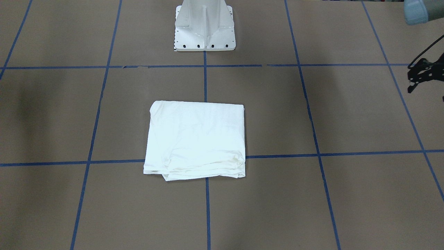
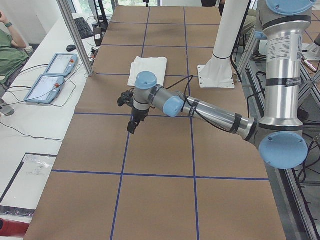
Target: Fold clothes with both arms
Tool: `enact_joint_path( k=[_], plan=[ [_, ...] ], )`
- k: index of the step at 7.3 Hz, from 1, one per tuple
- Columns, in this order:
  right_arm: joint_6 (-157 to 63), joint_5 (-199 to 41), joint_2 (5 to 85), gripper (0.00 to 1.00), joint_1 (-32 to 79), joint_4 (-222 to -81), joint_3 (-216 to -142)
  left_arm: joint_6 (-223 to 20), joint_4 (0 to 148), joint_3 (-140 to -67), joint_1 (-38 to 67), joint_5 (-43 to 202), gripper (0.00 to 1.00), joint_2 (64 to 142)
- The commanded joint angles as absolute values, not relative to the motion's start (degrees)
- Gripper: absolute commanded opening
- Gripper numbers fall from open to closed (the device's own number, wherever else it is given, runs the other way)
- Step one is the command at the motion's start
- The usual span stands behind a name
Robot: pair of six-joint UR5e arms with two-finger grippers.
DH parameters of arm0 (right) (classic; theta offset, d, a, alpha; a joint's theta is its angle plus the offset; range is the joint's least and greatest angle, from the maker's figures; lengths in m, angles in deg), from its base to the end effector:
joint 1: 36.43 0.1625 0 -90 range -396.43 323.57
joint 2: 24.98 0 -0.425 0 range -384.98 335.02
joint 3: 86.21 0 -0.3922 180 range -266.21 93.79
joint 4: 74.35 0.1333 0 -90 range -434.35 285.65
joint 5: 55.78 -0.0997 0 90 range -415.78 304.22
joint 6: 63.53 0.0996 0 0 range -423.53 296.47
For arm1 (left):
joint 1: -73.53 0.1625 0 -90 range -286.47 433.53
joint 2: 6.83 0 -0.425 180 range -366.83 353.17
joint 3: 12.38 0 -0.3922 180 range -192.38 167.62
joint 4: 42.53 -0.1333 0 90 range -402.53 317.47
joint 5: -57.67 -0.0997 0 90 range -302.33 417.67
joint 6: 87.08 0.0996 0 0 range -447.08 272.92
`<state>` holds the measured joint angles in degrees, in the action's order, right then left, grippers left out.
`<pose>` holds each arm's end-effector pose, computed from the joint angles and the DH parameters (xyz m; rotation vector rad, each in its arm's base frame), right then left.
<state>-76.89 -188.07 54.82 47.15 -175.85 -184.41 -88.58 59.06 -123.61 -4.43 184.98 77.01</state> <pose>0.0038 -0.5592 0.5182 0.1603 -0.7333 -0.3734 0.0242 -0.4629 0.5091 0.3715 0.6902 0.3259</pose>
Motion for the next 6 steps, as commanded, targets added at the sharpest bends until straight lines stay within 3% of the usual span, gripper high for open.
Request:
enact_joint_path(
  k=[1, 6],
  plan=[
    [-81.38, -189.11, 63.58, 1.0, 52.5, -175.6, -184.82, -84.62, 58.55, -122.43, -14.06, 187.75, 1.0, 68.96],
    [-77.87, -188.85, 66.34, 1.0, 53.13, -175.69, -186.76, -84.8, 43.09, -121.1, -15.5, 190.04, 1.0, 69.89]
  ],
)
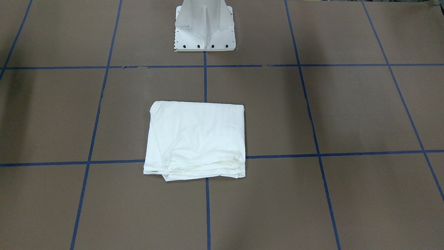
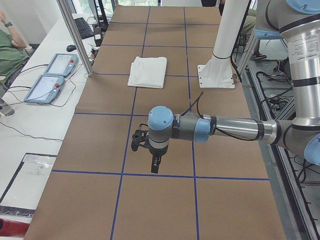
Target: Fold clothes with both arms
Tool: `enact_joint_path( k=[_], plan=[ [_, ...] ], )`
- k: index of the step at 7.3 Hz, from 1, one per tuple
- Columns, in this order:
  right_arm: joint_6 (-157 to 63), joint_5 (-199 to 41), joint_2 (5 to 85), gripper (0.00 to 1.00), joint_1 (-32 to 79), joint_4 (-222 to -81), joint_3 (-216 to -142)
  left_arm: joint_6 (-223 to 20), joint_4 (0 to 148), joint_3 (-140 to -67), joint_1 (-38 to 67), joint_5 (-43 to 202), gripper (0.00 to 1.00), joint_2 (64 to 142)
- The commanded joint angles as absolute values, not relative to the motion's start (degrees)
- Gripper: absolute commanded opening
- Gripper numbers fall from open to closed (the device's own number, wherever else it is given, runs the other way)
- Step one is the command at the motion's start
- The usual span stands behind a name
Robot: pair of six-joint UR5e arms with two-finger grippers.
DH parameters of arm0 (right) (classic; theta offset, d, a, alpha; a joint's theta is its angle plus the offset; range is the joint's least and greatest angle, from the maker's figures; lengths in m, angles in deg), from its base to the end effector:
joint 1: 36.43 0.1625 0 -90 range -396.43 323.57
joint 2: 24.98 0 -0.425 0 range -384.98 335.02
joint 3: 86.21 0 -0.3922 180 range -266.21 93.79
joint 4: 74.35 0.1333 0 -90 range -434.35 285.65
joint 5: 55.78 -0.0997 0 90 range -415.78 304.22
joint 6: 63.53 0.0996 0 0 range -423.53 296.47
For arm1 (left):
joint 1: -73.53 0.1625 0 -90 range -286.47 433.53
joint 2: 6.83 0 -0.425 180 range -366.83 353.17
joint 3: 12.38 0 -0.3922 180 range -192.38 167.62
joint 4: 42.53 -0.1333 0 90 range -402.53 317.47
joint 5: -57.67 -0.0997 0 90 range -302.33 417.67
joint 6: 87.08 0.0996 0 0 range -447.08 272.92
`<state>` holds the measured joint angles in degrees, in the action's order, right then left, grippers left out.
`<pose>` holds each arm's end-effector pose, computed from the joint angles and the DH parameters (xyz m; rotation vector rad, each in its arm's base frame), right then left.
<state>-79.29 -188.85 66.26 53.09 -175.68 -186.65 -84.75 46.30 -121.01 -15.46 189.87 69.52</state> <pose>0.0613 -0.4754 0.6011 0.0650 -0.7518 -0.2559 -0.0594 -0.3959 0.6084 0.0720 0.7357 0.0801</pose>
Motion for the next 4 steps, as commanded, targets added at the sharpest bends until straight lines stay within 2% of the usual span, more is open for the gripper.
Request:
enact_joint_path(
  k=[1, 4],
  plan=[
    [-77.86, -188.94, 66.34, 1.0, 53.13, -175.69, -186.76, -84.97, 43.34, -119.88, -15.42, 190.47, 1.0, 70.42],
    [-77.86, -188.85, 66.43, 1.0, 53.13, -175.69, -186.85, -85.06, 43.51, -120.75, -15.5, 192.66, 1.0, 71.48]
  ],
)
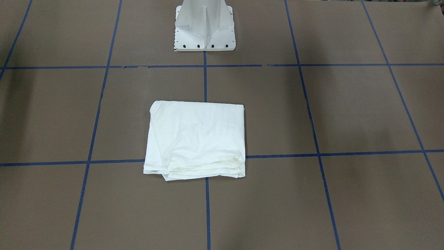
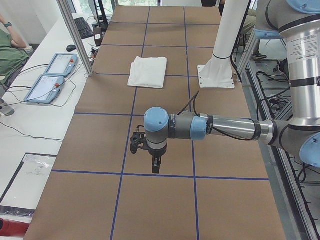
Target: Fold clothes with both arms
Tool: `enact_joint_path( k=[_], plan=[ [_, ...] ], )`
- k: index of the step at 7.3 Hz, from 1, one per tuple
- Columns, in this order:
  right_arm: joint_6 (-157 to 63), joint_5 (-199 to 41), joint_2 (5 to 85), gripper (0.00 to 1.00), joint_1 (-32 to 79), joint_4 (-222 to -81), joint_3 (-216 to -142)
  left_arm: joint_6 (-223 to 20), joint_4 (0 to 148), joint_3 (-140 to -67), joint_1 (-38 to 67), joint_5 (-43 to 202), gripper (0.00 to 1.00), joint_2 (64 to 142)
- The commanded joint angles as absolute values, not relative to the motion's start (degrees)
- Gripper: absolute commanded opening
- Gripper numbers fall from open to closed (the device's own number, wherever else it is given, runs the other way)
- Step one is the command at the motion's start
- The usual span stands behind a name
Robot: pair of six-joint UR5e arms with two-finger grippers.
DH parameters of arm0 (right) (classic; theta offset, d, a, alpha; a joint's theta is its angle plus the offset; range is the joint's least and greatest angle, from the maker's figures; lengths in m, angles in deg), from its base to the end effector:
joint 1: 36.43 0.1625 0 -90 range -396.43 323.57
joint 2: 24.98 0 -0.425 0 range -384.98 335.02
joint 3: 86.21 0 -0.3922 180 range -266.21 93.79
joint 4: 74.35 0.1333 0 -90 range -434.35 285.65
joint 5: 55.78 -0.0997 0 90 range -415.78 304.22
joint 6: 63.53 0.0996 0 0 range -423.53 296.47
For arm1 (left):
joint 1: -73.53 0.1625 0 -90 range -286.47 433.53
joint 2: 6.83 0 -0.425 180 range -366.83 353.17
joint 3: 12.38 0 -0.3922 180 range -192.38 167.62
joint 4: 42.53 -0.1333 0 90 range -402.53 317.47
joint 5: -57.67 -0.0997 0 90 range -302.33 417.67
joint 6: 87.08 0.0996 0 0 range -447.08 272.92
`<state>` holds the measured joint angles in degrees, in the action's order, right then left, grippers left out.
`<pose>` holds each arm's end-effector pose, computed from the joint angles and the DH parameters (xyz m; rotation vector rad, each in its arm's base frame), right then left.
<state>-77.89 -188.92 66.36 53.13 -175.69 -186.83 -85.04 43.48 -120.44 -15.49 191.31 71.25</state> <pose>0.0616 -0.4746 0.6004 0.0574 -0.7532 -0.2324 -0.0576 -0.4055 0.6047 0.0427 0.7613 0.0644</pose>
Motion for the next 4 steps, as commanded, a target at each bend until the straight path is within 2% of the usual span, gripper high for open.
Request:
enact_joint_path(
  k=[1, 4],
  plan=[
    [-77.86, -188.94, 66.6, 1.0, 53.13, -175.69, -187.02, -84.45, 43.95, -120.05, -15.42, 192.76, 1.0, 71.48],
    [-77.86, -188.94, 66.87, 1.0, 53.13, -175.6, -187.2, -84.54, 43.69, -121.63, -15.24, 192.76, 1.0, 71.91]
  ],
)
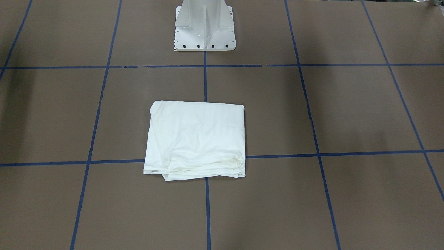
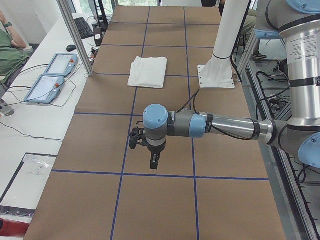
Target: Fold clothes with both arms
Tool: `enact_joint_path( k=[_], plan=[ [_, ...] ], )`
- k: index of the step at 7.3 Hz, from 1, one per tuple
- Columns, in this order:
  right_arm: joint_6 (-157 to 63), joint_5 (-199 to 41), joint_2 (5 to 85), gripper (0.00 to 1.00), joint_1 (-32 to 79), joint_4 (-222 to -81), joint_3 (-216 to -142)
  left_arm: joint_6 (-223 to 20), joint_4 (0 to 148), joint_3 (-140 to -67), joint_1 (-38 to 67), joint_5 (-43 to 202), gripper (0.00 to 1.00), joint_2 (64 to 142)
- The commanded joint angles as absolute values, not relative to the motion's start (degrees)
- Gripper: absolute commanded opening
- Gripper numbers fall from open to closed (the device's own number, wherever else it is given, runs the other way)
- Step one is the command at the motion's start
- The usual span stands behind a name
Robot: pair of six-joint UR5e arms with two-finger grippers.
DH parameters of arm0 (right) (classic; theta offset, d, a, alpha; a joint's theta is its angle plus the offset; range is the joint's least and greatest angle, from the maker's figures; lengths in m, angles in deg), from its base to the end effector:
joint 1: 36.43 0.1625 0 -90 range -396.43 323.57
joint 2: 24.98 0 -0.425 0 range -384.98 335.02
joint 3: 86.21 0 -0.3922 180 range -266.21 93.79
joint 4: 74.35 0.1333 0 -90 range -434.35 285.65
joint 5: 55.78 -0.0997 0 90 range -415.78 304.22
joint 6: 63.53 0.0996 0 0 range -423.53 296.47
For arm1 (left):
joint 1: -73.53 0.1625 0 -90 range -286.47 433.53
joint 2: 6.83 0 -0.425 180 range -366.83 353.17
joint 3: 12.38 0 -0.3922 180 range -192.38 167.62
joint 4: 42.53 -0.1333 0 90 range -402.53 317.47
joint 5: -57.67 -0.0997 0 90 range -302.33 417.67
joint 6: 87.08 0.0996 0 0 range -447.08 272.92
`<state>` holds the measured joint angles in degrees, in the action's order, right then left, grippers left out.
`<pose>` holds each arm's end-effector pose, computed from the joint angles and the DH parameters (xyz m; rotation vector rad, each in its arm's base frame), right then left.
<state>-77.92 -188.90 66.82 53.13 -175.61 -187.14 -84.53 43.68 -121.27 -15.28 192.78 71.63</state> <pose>0.0616 -0.4713 0.6014 0.0564 -0.7530 -0.2325 -0.0543 -0.4090 0.5927 0.0682 0.7865 0.0863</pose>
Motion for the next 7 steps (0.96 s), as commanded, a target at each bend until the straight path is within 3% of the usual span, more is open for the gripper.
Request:
enact_joint_path(
  k=[1, 7],
  plan=[
    [-77.86, -188.94, 66.87, 1.0, 53.13, -175.6, -187.63, -84.54, 43.69, -121.54, -15.24, 192.76, 1.0, 71.92],
    [-76.73, -188.94, 67.31, 1.0, 53.13, -175.6, -187.99, -84.54, 43.16, -121.37, -15.24, 192.76, 1.0, 71.39]
  ],
)
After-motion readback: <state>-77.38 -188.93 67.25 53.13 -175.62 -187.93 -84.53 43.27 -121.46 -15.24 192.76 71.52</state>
